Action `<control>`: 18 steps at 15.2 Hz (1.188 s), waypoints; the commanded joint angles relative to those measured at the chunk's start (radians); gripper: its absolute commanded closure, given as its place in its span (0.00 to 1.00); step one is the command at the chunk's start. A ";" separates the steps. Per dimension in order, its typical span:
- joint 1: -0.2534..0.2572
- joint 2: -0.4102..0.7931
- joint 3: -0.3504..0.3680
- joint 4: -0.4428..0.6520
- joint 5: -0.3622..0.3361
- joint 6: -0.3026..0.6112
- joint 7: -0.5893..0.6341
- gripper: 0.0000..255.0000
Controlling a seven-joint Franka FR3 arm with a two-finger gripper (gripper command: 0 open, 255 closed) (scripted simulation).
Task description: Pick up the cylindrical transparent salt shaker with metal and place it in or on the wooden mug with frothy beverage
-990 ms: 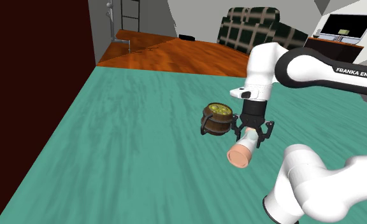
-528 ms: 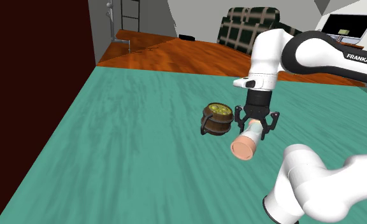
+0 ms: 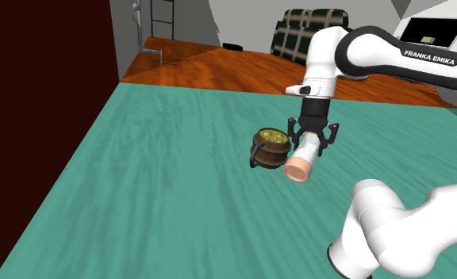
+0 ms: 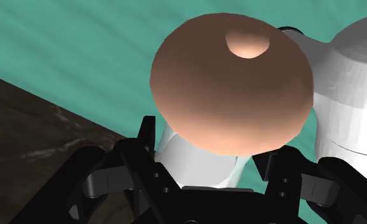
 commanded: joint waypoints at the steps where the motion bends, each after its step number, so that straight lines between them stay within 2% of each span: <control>1: 0.018 0.078 -0.056 0.059 -0.025 0.025 -0.046 1.00; 6: 0.063 0.245 -0.187 0.206 -0.055 0.054 -0.163 1.00; 11: 0.123 0.439 -0.339 0.378 -0.035 0.075 -0.303 1.00; 15: 0.175 0.645 -0.493 0.538 0.044 0.081 -0.455 1.00; 18: 0.178 0.869 -0.621 0.676 0.180 0.066 -0.620 1.00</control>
